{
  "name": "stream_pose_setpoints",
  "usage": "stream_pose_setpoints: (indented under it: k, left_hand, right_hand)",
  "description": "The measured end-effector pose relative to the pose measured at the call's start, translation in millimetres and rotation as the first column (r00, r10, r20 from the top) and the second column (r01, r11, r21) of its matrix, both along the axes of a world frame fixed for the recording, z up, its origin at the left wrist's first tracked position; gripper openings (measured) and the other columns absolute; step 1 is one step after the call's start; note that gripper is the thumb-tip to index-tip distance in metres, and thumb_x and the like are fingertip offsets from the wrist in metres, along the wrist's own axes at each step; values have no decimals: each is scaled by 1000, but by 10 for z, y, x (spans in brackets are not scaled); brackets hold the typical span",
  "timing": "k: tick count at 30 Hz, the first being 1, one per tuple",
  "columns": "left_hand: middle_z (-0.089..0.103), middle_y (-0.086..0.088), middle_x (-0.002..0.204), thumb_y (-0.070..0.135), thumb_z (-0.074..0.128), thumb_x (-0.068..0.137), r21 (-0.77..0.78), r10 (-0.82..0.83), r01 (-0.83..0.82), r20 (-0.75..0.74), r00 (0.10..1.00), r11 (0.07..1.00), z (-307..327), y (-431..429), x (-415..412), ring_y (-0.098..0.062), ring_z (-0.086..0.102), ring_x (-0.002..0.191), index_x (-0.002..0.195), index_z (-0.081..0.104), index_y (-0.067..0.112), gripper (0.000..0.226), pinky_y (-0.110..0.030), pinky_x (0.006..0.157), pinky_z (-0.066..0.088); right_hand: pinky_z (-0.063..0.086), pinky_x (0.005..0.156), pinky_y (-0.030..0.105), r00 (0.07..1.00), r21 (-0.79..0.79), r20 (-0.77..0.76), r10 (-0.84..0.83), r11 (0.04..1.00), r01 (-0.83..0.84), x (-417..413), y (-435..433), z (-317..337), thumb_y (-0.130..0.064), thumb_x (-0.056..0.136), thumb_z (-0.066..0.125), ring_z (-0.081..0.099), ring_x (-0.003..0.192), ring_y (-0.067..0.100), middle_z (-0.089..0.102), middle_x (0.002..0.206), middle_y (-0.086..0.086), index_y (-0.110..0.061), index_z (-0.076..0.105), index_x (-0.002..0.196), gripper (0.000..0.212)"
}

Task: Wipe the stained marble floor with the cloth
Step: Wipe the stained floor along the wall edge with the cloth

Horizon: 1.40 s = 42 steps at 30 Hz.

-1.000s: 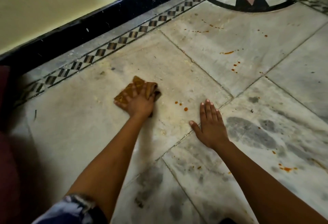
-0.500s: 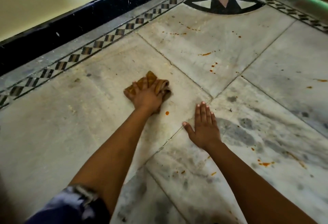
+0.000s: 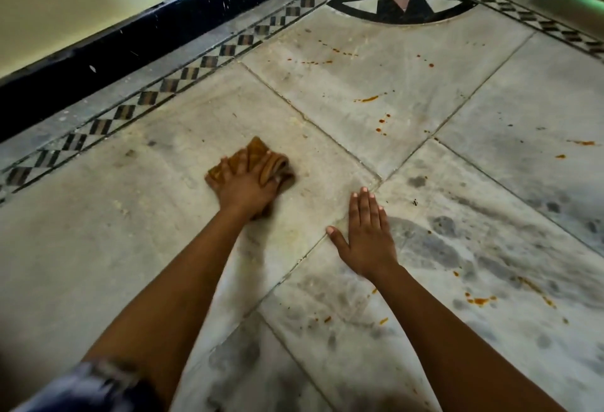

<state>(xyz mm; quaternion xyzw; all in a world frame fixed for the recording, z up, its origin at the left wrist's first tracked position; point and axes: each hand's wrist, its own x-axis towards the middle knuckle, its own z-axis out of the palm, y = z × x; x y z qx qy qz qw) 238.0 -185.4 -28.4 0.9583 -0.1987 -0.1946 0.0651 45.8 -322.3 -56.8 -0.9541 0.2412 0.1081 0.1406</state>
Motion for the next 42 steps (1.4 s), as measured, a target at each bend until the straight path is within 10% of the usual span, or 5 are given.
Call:
stream_pose_setpoints:
  k: [10,18,27,35,42]
  left_hand:
    - [-9,15,157,78,8,73,-37,-190,195,112,975,980,-71,415,-1023,-29,-8,145,139,7,59,69,-61,109,-3]
    - [-3,2,160,69,36,85,4,146,-146,5,989,989,29,414,-138,-44,-2,141,145,11,48,68,-66,109,0]
    - [5,7,159,73,20,78,-32,-295,302,150,944,953,-109,998,-1317,-34,3,145,141,9,56,66,-59,110,3]
    - [24,-1,155,59,38,89,97,107,-123,155,982,988,16,1371,-119,-31,30,136,145,25,41,61,-48,108,27]
    - [31,-1,151,54,51,86,81,-232,220,187,955,972,145,709,-778,-29,47,122,141,34,42,59,-42,94,38]
  right_hand:
    - [-16,111,33,1000,-26,7,1,1000,-1,-9,-1,5,-75,66,-23,-21,142,21,-20,155,11,-9,-14,147,105]
    - [-11,115,36,998,-12,-56,-28,1000,27,12,19,63,-61,93,13,-19,143,22,-21,155,12,-8,-15,147,81]
    - [-11,114,33,995,10,72,-66,998,65,29,295,51,-54,92,11,-13,144,21,-12,157,11,-7,-6,149,75]
    - [-10,115,33,999,-12,36,-33,999,34,-15,306,70,-48,98,21,-12,145,22,-14,156,12,-7,-8,148,71]
    - [-8,115,33,999,51,17,-41,998,40,-3,278,134,-48,98,20,-11,145,20,-13,157,10,-9,-6,149,69]
